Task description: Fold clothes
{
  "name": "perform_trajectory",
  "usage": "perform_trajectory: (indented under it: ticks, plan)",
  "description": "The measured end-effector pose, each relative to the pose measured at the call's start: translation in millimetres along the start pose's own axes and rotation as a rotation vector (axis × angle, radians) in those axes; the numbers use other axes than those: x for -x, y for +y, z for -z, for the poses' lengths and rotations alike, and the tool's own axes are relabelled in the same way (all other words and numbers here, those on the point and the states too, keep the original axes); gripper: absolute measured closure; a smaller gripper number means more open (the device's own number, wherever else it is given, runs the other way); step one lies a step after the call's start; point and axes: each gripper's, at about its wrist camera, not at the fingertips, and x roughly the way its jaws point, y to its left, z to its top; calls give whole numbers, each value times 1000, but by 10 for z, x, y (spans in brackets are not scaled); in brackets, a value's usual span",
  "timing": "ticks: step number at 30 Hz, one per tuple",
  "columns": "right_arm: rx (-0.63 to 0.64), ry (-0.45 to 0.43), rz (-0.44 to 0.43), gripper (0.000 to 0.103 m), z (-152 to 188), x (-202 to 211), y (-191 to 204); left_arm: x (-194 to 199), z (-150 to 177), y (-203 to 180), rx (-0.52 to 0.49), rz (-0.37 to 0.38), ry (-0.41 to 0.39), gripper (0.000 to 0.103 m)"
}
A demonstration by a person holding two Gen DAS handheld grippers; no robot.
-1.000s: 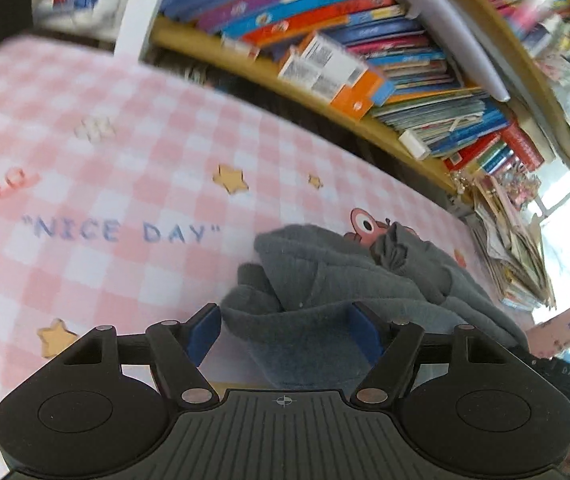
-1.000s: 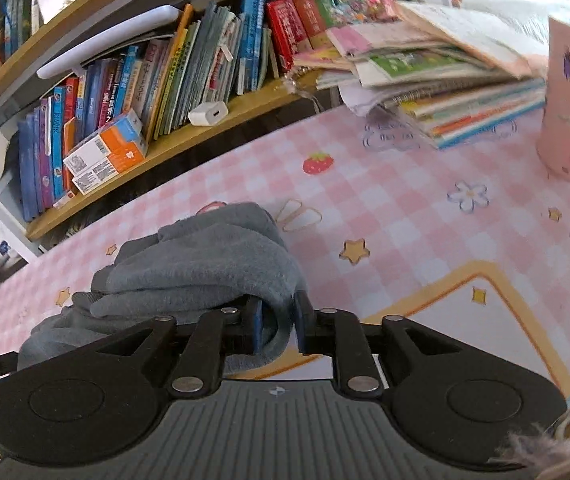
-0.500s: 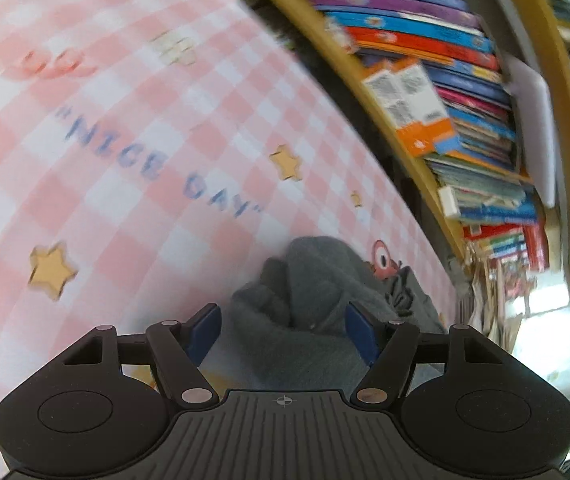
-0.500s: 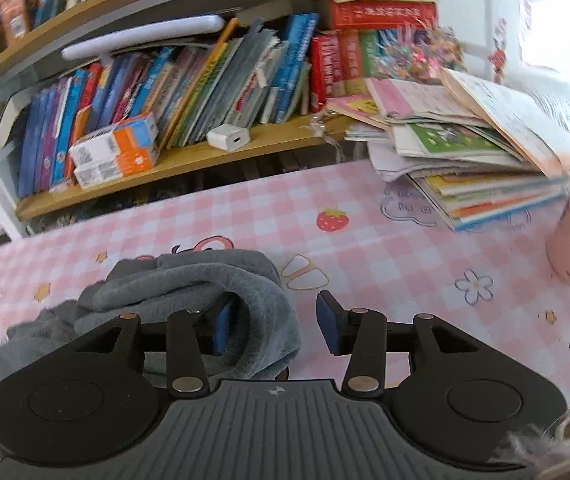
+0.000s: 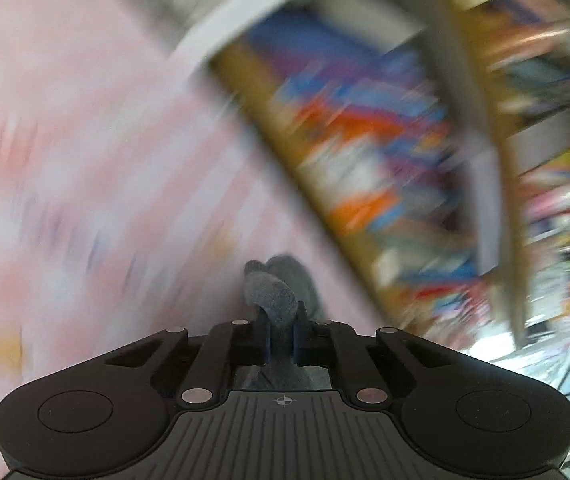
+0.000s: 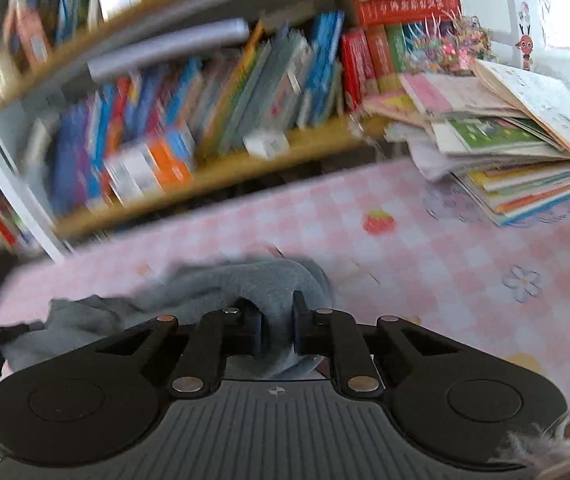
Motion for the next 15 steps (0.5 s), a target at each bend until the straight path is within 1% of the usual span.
perform_trajectory:
  ticks: [2,4,5,6,7,9,11,13,14,15]
  plan:
    - [-64,-38,-65,91,-63,67,39,375,-123,-303,-151,72,-142,96]
    - [-113,-38,-129,90,-22,85,118,761,-172,-562,-290,142,-278,95]
    - [-135,-32,-160,90,12,87,159,920,-138,-600,-326,168,-322,95]
    - [-138,-9,-180,90,69,68,214,1057,-92,-584,-344,175,-343,95]
    - [-123,31,-190,90,147,31,280,1132,-38,-504,-335,142,-341,95]
    - [-93,114,-204,90,312,-52,400,1177,88,-229,-275,16,-304,95]
    - [-74,208,-185,90,493,-143,466,1167,262,189,-163,-135,-224,95]
    - [-61,275,-166,90,606,-196,501,1161,494,626,-26,-245,-129,95]
    - [-51,287,-158,90,620,-202,513,1159,604,790,24,-286,-87,95]
    - [-38,290,-149,90,615,-198,524,1159,706,882,50,-310,-53,94]
